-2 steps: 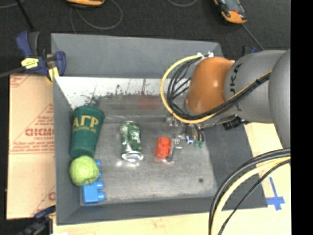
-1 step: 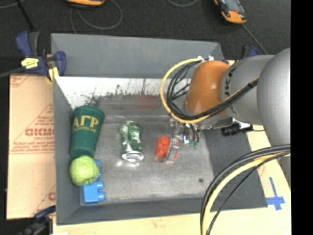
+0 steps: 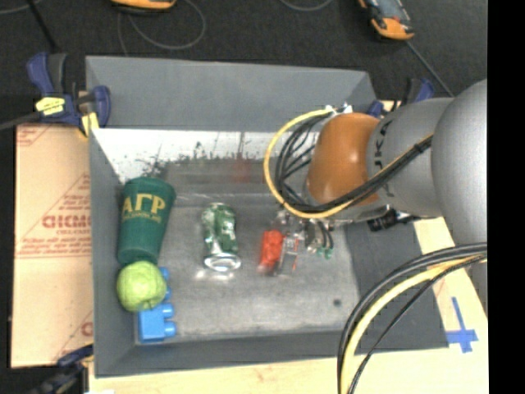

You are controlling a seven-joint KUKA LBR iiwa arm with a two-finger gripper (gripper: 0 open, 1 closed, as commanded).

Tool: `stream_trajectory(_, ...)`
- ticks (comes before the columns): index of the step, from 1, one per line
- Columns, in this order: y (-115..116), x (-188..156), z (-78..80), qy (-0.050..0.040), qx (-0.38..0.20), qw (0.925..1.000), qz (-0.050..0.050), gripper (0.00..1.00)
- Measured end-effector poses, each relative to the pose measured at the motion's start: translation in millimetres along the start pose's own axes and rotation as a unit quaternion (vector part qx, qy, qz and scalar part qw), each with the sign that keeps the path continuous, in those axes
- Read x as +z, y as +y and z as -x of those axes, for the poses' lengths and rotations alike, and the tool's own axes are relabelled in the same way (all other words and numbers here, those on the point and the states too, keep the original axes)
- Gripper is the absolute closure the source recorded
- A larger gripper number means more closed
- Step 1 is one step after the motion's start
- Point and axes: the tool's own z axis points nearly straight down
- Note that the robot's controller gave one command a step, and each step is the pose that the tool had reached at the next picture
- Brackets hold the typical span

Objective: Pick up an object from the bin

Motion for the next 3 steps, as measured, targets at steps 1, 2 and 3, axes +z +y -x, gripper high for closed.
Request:
stream_trajectory(1,0.0,0.0,0.0,0.0,0.0,1.0,0.0,1.0)
stream_trajectory(2,-0.2,-3.7,-0.9,0.002,0.0,1.0,0.0,1.0)
stream_trajectory(3,-0.7,-19.3,-0.7,0.005,0.0,1.0,0.0,1.0)
